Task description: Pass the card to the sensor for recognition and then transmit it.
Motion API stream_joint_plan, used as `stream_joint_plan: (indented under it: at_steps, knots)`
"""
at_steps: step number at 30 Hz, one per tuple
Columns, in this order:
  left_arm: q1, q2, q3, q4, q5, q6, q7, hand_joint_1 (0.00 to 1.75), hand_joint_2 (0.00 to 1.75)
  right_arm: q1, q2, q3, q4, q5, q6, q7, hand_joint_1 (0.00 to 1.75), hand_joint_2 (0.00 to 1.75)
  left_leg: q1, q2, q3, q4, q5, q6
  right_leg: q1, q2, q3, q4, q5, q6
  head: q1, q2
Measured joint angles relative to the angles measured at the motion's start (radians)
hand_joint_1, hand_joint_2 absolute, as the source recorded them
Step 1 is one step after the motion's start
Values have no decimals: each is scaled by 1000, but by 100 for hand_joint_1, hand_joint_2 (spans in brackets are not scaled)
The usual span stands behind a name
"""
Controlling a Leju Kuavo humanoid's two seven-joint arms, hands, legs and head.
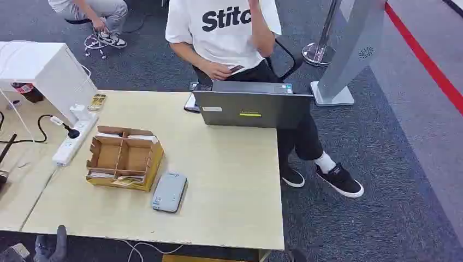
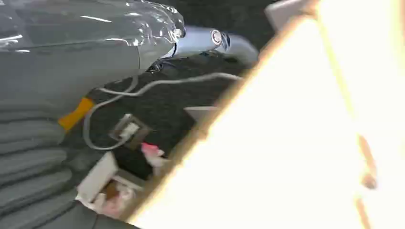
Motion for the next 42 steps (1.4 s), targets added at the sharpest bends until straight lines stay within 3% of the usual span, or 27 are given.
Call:
stream_joint_plan:
  at_steps: [10,17,28,31,35,42]
  knots:
    - [48,-133,13,-314,-183,21,-90,0,175,19,-3,1,0,-36,-2,-20,0,175,0,-1,-1,0,0,0,0,-1,0,0,0,0,0,0]
    - [75,-151,-70,-508,-259,116,-122,0,175,22,-4,3,0,-52,-1,-27,0,175,0,-2,0,0,0,0,0,-1,0,0,0,0,0,0]
    - [111,-85,-324,-729,-363,331,-148,0,175,19,-6,13,0,-66,2,-15,0,175,0,-1,0,1,0,0,0,-1,0,0,0,0,0,0]
    - [109,-40,-410,-758,-415,388,-154,0,175,16,-8,20,0,-67,3,-10,0,175,0,-1,0,1,0,0,0,-1,0,0,0,0,0,0]
    - [83,9,-483,-761,-509,420,-140,0,175,10,-10,26,0,-69,5,-1,0,175,0,-1,0,1,0,0,0,-1,0,0,0,0,0,0]
    - [0,78,-596,-726,-695,440,-62,0,175,-2,-10,39,0,-70,18,19,0,175,0,-1,0,1,1,0,0,-1,0,0,0,0,0,0]
